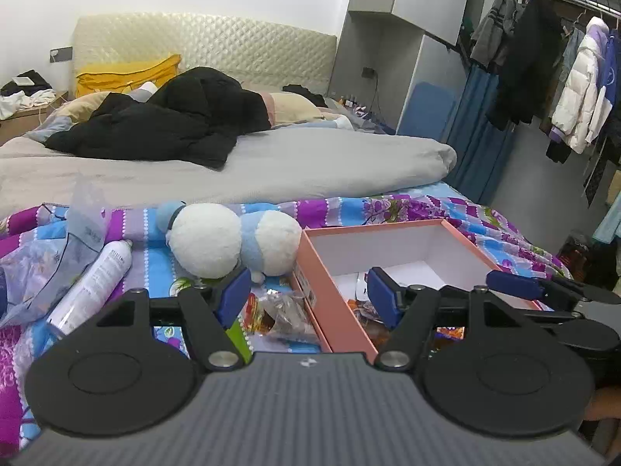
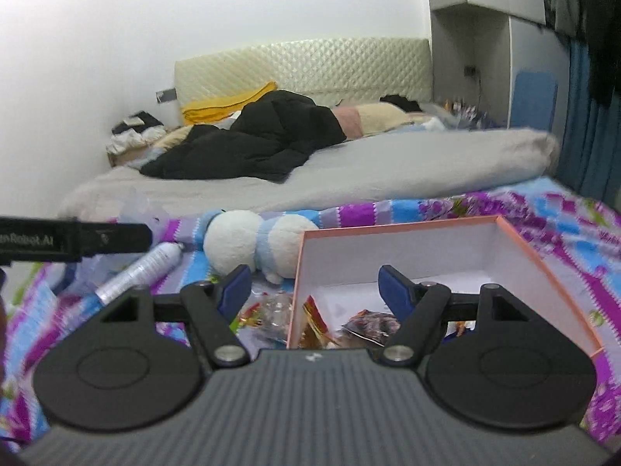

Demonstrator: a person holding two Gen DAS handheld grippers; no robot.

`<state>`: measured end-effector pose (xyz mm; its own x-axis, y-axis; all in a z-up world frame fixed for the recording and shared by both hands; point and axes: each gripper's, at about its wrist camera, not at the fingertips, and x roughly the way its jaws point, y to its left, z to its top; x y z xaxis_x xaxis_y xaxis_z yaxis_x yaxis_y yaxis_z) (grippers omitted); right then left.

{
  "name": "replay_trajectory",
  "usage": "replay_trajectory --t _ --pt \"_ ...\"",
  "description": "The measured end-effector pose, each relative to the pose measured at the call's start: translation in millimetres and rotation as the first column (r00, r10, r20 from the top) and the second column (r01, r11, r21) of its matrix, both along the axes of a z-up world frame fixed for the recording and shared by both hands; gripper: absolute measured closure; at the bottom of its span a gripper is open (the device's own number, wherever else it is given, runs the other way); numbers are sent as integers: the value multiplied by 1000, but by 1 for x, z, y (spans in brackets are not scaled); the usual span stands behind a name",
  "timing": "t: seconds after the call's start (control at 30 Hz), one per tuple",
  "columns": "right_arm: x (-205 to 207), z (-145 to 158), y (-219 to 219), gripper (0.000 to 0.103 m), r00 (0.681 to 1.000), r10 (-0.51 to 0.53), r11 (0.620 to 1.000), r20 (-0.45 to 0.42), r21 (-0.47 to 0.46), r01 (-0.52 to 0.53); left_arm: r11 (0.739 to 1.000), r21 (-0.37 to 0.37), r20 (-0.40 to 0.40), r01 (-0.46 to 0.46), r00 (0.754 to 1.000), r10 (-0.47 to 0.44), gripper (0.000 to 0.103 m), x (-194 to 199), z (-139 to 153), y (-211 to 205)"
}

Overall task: Organize snacks
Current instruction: 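Withdraw both open tools from the box and move toward the loose packets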

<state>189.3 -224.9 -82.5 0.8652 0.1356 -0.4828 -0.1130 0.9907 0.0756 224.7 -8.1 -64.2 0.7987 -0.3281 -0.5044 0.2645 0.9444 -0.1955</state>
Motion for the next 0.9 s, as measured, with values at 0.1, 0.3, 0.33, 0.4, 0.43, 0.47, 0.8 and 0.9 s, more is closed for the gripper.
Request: replay_trajectory --t 0.1,0.3,0.33,0.4,0.43,0.47,0.8,0.9 --pt "-8 -2 7 29 1000 3 1000 6 16 -3 1000 9 9 -10 1000 10 32 -14 -5 4" --pt "-21 -6 15 29 1000 -8 999 15 32 7 1000 -5 -5 -24 1000 24 32 -37 -16 17" --pt "-22 -8 16 29 1000 -12 1000 12 22 12 1000 -3 -10 -26 1000 26 32 -40 -19 20" --pt "-25 -11 20 29 1000 -13 1000 10 18 13 999 2 -21 -42 999 42 32 -45 -25 26" --pt "-27 -13 22 29 1000 -6 1000 8 21 6 999 -2 -29 -45 999 45 32 -47 -28 29" --pt "-29 -15 24 29 1000 -3 1000 5 22 3 999 -7 -35 -48 998 48 32 -48 -29 32" --pt "-54 -40 49 29 999 36 999 3 -5 -36 996 -26 -98 -89 991 86 32 -60 -59 62" --pt "-64 -46 54 29 999 44 999 -4 -3 -44 993 -56 -134 -107 986 98 32 -69 -72 69"
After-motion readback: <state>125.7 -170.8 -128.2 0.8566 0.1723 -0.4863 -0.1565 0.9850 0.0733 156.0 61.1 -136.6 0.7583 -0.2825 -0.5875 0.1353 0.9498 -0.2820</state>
